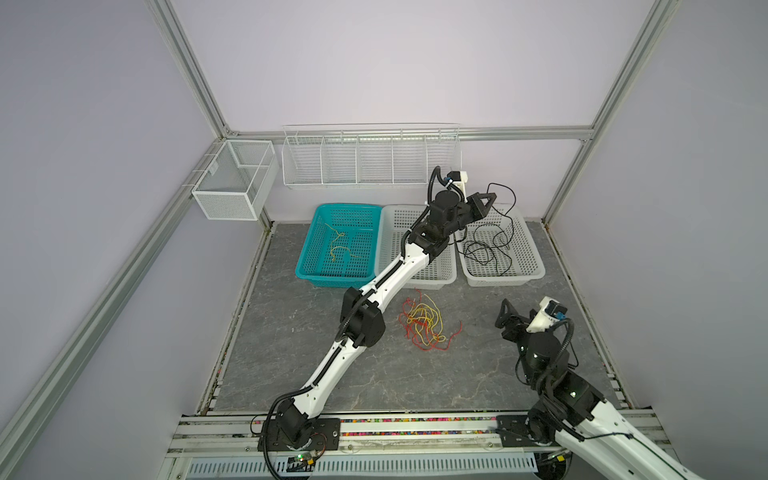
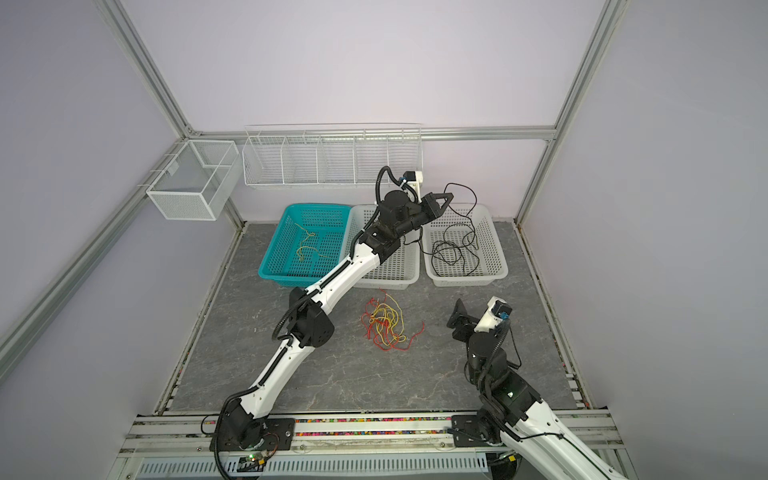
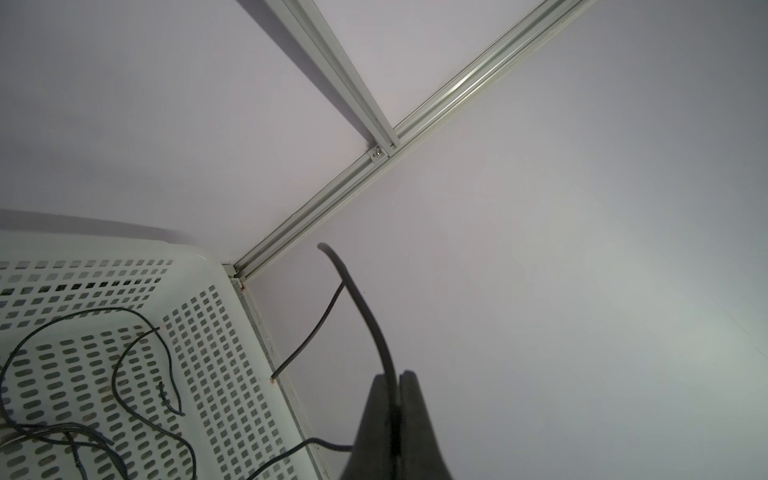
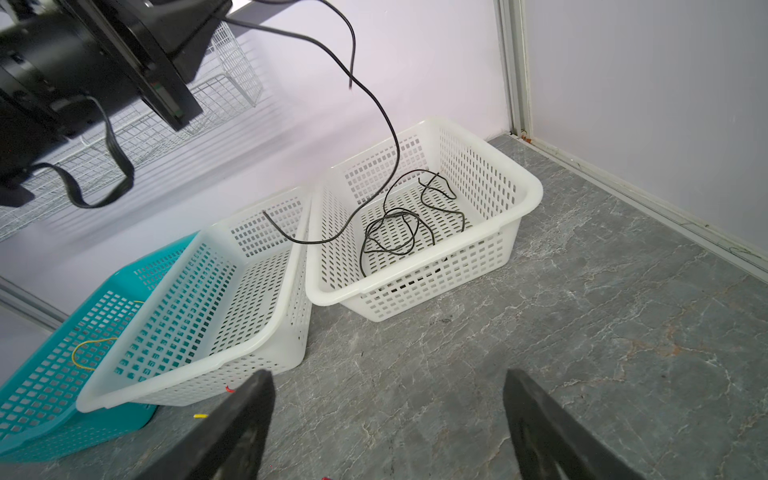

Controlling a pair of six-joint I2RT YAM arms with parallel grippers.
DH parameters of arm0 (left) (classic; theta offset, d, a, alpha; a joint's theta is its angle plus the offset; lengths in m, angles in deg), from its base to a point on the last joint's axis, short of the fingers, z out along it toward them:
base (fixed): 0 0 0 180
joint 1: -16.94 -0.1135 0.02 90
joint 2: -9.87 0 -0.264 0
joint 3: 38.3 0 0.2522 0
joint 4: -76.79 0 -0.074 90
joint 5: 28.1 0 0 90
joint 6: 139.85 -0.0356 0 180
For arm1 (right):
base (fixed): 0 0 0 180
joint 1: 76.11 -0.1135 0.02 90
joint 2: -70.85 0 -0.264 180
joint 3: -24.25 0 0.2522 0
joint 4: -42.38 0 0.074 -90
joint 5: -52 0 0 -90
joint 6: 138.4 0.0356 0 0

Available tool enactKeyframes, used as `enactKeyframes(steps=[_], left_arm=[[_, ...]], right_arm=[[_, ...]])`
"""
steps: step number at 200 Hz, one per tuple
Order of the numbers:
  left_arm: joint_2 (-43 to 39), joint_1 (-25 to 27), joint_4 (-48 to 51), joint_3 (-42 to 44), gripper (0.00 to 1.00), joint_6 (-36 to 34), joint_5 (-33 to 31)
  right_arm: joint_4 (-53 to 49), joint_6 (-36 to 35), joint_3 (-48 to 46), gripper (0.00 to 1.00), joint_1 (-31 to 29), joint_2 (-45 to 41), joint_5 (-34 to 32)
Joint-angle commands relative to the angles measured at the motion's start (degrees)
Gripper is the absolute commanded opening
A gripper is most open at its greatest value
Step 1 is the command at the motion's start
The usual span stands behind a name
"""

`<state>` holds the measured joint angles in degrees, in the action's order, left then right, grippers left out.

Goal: Untangle the cables
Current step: 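Release the black wire into the farthest white basket with the left gripper, then bring the left gripper back to the tangle while the right gripper grasps wires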

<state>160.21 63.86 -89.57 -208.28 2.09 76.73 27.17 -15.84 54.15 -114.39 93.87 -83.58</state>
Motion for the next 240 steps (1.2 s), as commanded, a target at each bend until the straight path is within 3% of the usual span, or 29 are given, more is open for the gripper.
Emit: enactKeyframes(steps=[1, 59, 79, 113, 150, 177, 200, 240], left_arm=[[2.22, -0.25, 3.08, 1.90, 0.00, -1.77, 0.59], [3.22, -0.35, 9.01, 2.13, 0.00, -3.43, 0.64], [2.22, -0.68, 10.53, 2.08, 0.23, -4.19, 0.29], [-0.37, -1.21, 14.55, 2.13, 0.51, -6.93, 0.58], [-6.17, -1.38, 22.10, 2.07, 0.64, -13.53, 1.08], [-12.86, -1.39, 30.69, 3.32, 0.71, -20.56, -1.98], [-21.51, -1.48, 37.00, 10.87, 0.79, -25.42, -6.30], [-41.71, -1.57, 34.35, 39.95, 0.87, -26.95, -12.06]], right_arm=[[1.27, -0.69, -1.14, 0.89, 0.25, -0.88, -1.13], [1.45, -0.74, -0.98, 0.89, 0.34, 0.09, -1.09], [1.45, -0.74, -0.94, 0.89, 0.37, 0.26, -1.09], [1.37, -0.70, -0.81, 0.89, 0.38, 0.53, -1.00], [1.37, -0.83, -0.84, 0.89, 0.52, 0.70, -1.00], [1.52, -1.15, -0.60, 0.89, 0.70, 1.20, -0.24], [3.37, -3.40, 0.28, 0.89, 1.14, 4.27, 5.16], [2.52, -5.22, 7.07, 0.89, 1.52, 18.36, 18.39]])
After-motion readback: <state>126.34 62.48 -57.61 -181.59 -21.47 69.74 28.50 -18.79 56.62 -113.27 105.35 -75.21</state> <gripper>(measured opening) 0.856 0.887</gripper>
